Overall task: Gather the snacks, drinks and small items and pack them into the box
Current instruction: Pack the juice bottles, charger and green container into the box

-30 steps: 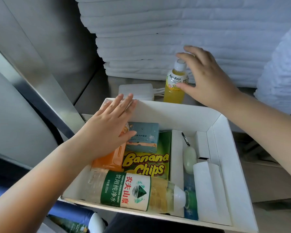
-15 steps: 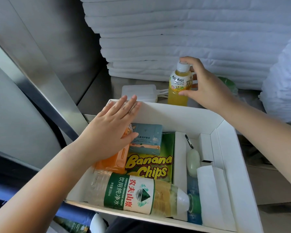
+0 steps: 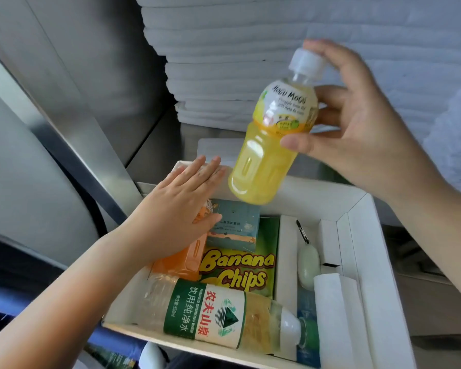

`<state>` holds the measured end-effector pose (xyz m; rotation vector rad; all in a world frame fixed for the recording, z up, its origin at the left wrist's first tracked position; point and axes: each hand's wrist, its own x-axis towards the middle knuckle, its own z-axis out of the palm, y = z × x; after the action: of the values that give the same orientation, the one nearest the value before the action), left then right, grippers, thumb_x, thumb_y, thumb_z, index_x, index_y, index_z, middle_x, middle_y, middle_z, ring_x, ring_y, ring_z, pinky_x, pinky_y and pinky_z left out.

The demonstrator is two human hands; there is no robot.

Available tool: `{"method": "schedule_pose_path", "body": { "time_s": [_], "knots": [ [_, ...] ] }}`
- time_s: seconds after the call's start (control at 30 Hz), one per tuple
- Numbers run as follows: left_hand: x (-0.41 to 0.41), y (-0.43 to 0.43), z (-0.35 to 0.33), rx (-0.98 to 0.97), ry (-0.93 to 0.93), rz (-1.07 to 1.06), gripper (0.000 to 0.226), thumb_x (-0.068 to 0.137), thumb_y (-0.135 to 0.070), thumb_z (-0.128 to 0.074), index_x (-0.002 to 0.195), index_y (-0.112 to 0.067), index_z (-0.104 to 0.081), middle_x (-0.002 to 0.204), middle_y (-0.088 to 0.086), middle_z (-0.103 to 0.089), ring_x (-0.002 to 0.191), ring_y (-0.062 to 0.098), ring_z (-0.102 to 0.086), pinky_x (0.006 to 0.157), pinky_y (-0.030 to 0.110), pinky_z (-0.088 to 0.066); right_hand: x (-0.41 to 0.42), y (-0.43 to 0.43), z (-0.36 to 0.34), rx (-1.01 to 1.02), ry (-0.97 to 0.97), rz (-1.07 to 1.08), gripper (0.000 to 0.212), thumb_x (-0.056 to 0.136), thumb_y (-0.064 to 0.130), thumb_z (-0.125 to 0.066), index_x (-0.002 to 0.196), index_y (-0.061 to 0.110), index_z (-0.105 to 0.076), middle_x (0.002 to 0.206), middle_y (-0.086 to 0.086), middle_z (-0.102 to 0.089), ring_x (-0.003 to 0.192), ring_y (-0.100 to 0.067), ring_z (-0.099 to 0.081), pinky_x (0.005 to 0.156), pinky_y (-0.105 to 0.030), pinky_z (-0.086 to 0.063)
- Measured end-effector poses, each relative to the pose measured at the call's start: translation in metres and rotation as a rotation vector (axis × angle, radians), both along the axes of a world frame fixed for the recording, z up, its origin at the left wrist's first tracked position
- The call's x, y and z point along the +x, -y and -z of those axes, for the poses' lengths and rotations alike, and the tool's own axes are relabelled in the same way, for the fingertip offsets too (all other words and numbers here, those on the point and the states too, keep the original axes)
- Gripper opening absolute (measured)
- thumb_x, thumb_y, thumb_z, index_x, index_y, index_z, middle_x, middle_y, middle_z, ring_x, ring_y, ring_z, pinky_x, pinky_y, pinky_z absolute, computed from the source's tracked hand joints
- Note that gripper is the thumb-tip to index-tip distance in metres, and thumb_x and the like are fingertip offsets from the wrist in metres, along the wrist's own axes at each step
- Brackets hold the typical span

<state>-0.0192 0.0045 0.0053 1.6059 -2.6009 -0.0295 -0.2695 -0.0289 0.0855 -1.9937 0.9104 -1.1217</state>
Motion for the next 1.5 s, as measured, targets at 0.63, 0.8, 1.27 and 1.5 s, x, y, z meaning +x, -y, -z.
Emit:
{"method": "schedule_pose_path", "body": {
  "time_s": [0.63, 0.8, 1.27, 1.5],
  "knots": [
    [0.016, -0.032, -0.009, 0.092, -0.034, 0.002, 0.061, 0.092, -0.049, -0.014, 0.143, -0.037, 0.016, 0.149, -0.020, 0.022, 0.124, -0.014, 0.033, 0.097, 0.006, 0.027, 0.038, -0.031, 0.081, 0.491, -0.360, -0.029, 0.086, 0.056, 0.074, -0.058, 0.129, 0.050, -0.020, 0.114, 0.008, -0.064, 0.090, -0.008, -0.067, 0.082, -0.039, -0.055],
    [0.017, -0.041, -0.011, 0.183, -0.114, 0.038, 0.066, 0.087, -0.065, -0.020, 0.143, -0.047, 0.009, 0.150, -0.030, 0.014, 0.123, -0.024, 0.022, 0.097, 0.001, 0.018, 0.048, -0.021, 0.089, 0.671, -0.239, -0.032, 0.093, 0.048, 0.067, -0.068, 0.123, 0.025, -0.033, 0.112, -0.002, -0.066, 0.088, -0.015, -0.070, 0.078, -0.043, -0.057],
    [0.008, -0.032, -0.006, 0.190, 0.044, 0.182, 0.109, 0.065, -0.088, -0.033, 0.140, -0.038, 0.029, 0.137, -0.027, 0.036, 0.113, -0.017, 0.045, 0.093, 0.009, 0.034, 0.046, -0.011, 0.085, 0.326, -0.633, -0.004, 0.055, 0.065, 0.073, -0.050, 0.097, 0.029, -0.054, 0.090, 0.013, -0.063, 0.081, -0.001, -0.061, 0.073, -0.032, -0.055],
    [0.008, -0.015, 0.008, 0.192, 0.052, 0.208, 0.120, 0.058, -0.086, -0.051, 0.150, -0.029, 0.000, 0.152, -0.016, -0.002, 0.123, -0.018, 0.031, 0.100, 0.006, 0.023, 0.049, -0.005, 0.085, 0.127, -0.827, -0.028, 0.034, 0.082, 0.063, -0.044, 0.069, 0.032, -0.044, 0.063, 0.010, -0.051, 0.053, -0.001, -0.045, 0.049, -0.013, -0.035]
  ]
}}
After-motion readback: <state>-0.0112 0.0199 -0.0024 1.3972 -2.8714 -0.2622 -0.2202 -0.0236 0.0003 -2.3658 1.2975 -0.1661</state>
